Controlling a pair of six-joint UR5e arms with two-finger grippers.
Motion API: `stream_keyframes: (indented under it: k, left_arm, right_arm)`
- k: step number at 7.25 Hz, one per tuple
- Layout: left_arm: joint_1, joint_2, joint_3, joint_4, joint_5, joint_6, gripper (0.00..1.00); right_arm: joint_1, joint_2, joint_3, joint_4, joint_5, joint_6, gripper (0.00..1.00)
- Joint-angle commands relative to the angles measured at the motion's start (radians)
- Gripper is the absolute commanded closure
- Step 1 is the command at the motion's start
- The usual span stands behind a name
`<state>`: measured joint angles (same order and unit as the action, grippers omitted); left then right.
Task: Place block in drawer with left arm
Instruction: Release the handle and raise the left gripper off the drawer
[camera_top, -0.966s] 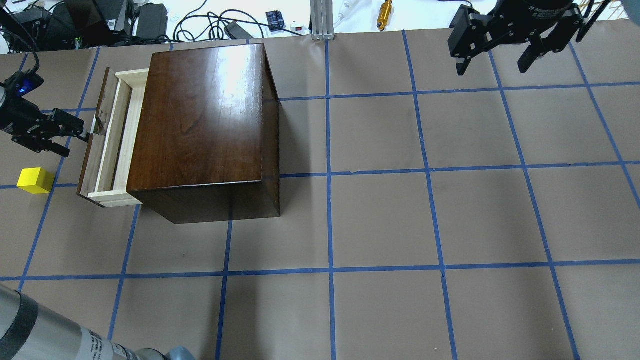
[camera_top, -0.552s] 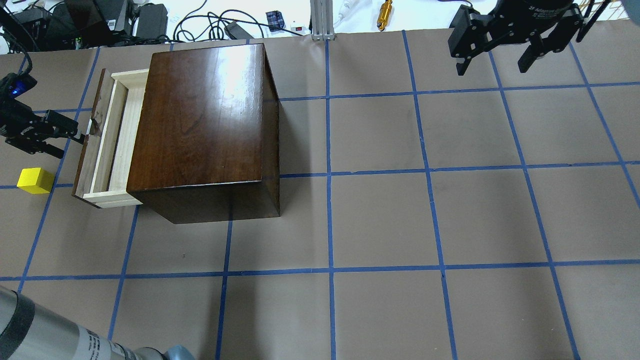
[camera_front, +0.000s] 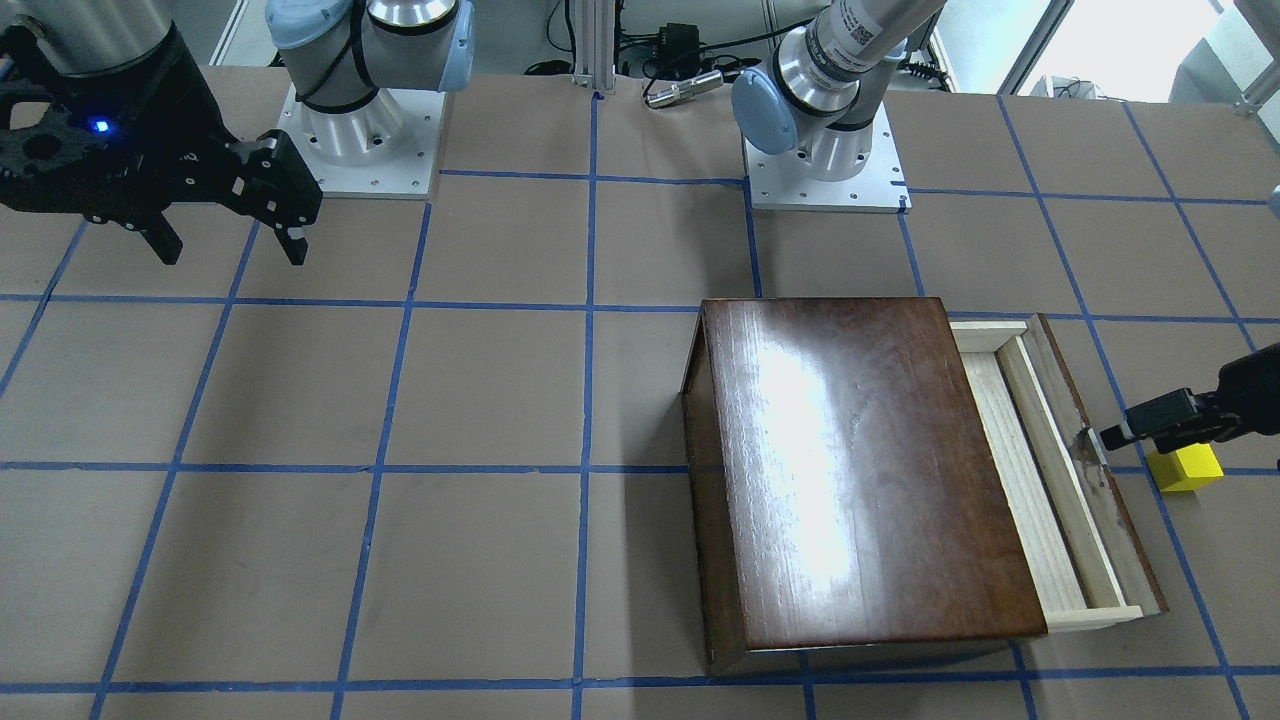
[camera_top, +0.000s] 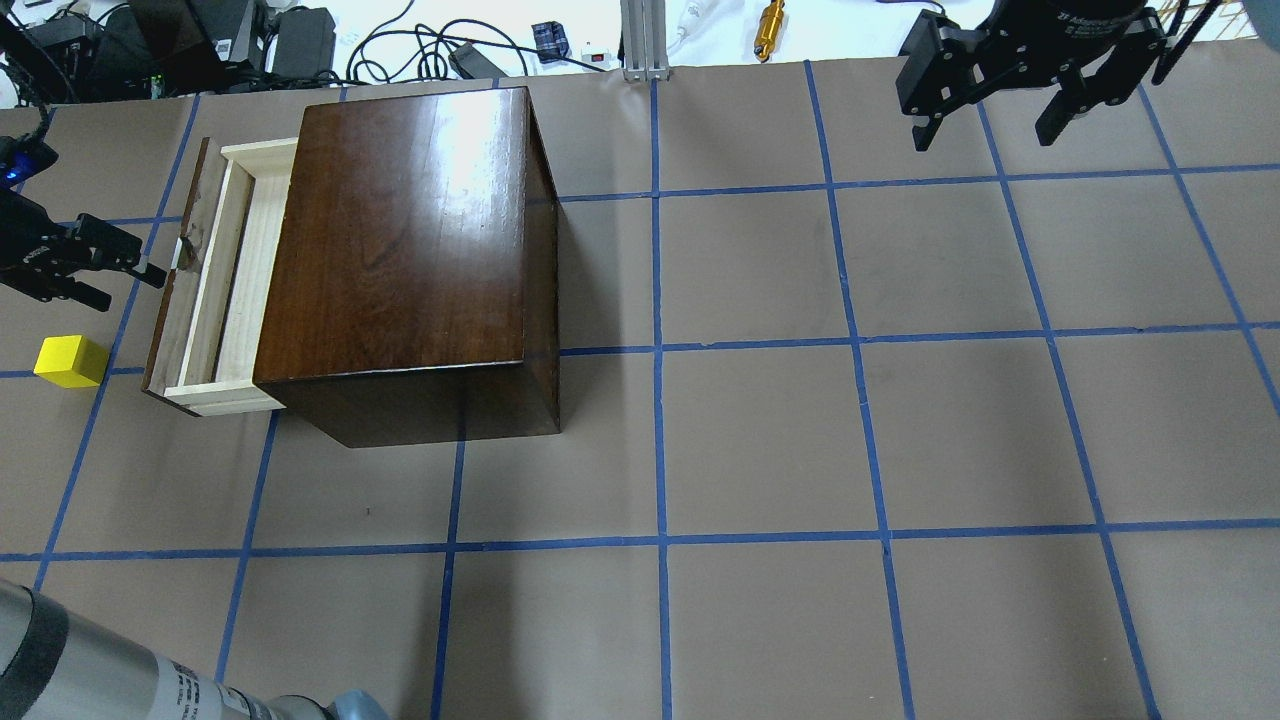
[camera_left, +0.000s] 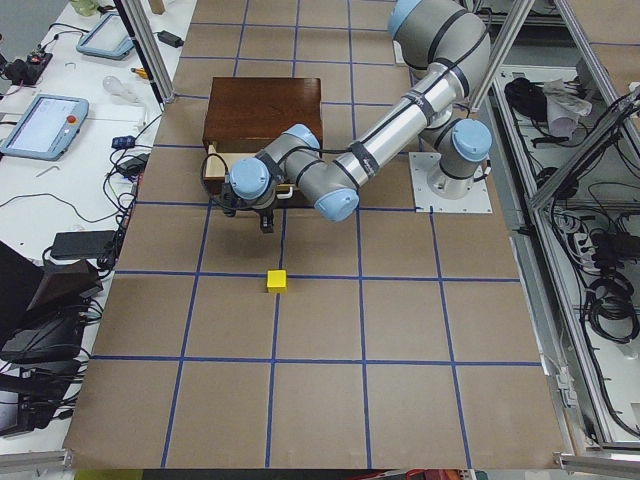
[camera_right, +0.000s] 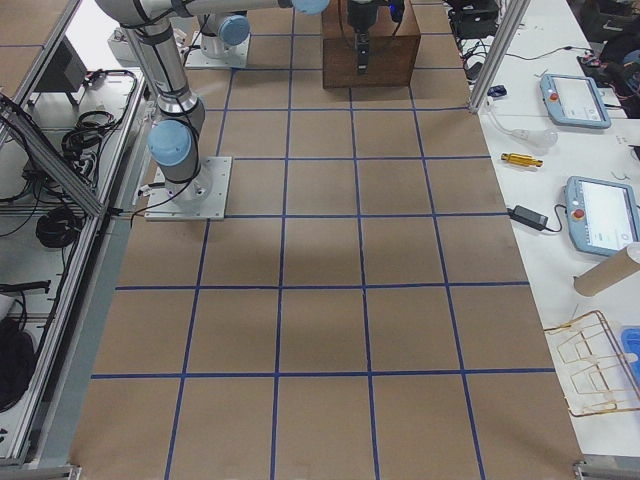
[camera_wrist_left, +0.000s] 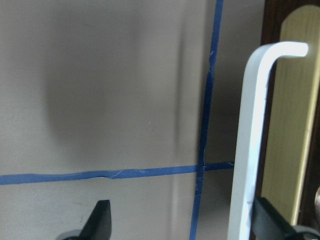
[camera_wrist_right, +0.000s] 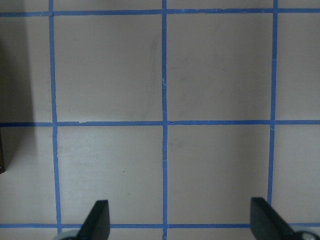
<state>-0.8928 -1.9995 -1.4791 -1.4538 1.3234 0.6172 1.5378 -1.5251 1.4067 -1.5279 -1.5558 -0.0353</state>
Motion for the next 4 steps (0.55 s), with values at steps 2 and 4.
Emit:
stream_keyframes:
  k: [2, 4]
  left_arm:
    - [0.0, -0.004, 0.083, -0.019, 0.116, 0.048, 0.0]
    - [0.006, -0.021, 0.106, 0.056, 0.163, 0.34, 0.0]
  right_arm:
    - [0.001, -0.001, 0.0, 0.0, -0.001, 0.0, 0.0]
    - [-0.001, -0.001, 0.0, 0.0, -0.001, 0.0, 0.0]
